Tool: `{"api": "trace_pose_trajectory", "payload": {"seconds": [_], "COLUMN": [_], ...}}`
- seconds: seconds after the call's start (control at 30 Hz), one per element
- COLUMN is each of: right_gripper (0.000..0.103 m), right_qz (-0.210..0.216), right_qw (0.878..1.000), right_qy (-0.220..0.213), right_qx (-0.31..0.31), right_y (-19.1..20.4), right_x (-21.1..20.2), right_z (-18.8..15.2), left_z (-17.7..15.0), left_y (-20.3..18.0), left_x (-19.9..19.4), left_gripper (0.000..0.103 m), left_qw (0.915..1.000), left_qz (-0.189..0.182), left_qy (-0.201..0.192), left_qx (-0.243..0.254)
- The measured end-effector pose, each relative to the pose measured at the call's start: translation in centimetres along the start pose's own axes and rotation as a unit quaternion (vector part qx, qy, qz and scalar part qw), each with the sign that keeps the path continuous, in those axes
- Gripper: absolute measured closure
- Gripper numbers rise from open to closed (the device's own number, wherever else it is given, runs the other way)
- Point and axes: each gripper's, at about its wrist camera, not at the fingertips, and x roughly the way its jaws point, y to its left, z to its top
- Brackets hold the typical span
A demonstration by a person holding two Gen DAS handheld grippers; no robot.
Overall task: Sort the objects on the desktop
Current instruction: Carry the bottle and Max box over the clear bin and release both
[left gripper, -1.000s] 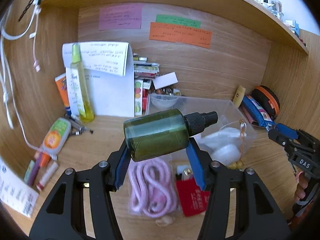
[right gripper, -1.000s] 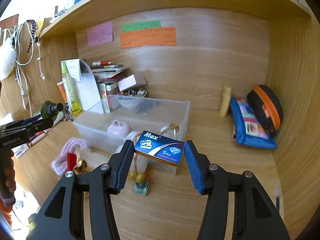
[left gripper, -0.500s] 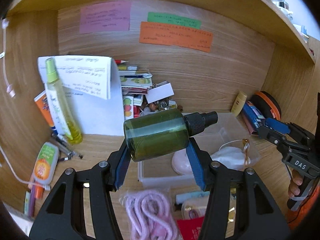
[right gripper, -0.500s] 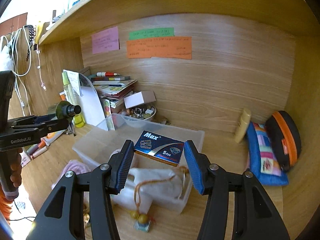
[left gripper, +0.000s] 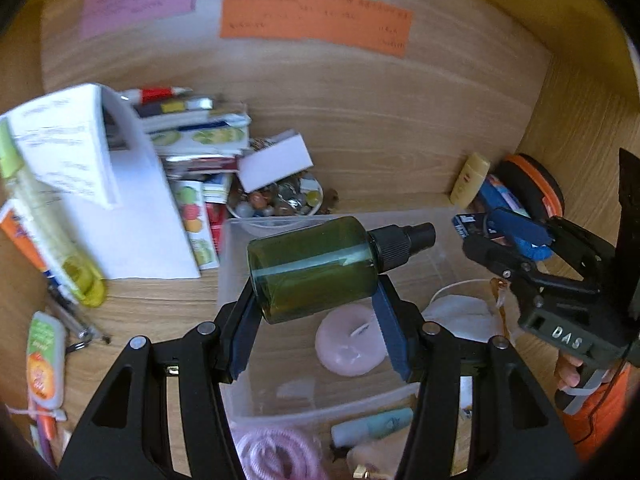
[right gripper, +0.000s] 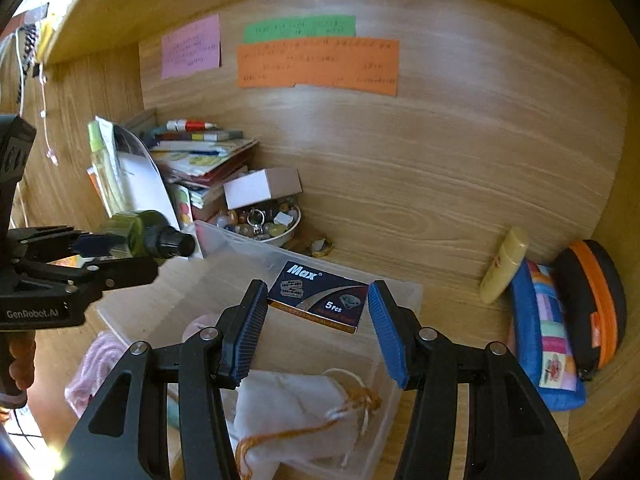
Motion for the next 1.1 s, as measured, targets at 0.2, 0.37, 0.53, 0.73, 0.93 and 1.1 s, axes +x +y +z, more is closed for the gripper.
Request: {"api": "trace_pose_trajectory", "payload": {"seconds": [0.2, 0.37, 0.53, 0.73, 0.93, 1.1], "right_gripper": [0.054, 0.054, 0.054, 0.054, 0.054, 0.042], "right_qz": [-0.009, 0.014, 0.005, 0.006, -0.008, -0.011], "right_qw": [1.0, 0.999, 0.998, 0.996, 0.996, 0.996], "right_qy": [0.006, 0.047, 0.062, 0.086, 0.087, 0.082], "right_qx": [0.005, 0.016, 0.01, 0.003, -0.009, -0.019], "right_y": [0.2, 0.0, 0.5, 0.8, 1.4, 1.8], "right_x": [2.0, 3.7, 4.2, 5.2, 5.5, 5.5], "right_z": [-0.7, -1.3, -1.7, -2.4, -3.2, -3.3], "left_z": [0.4, 0.5, 0.1, -0.2, -0.2, -0.2], "left_y": [-0.1, -0.2, -0.6, -0.9, -0.8, -0.7], "left_x": [2.9, 4.3, 5.8, 6.7, 6.8, 6.5], "left_gripper": [0.048, 0.048, 0.048, 0.048, 0.048, 0.048], "left_qw": [0.9992, 0.9979, 0.996, 0.9943, 0.9939, 0.9937], "left_qz": [-0.004, -0.003, 0.009, 0.021, 0.024, 0.027], "left_qy": [0.04, 0.062, 0.082, 0.096, 0.1, 0.098], "left_qx": [0.007, 0.015, 0.034, 0.041, 0.041, 0.046]}}
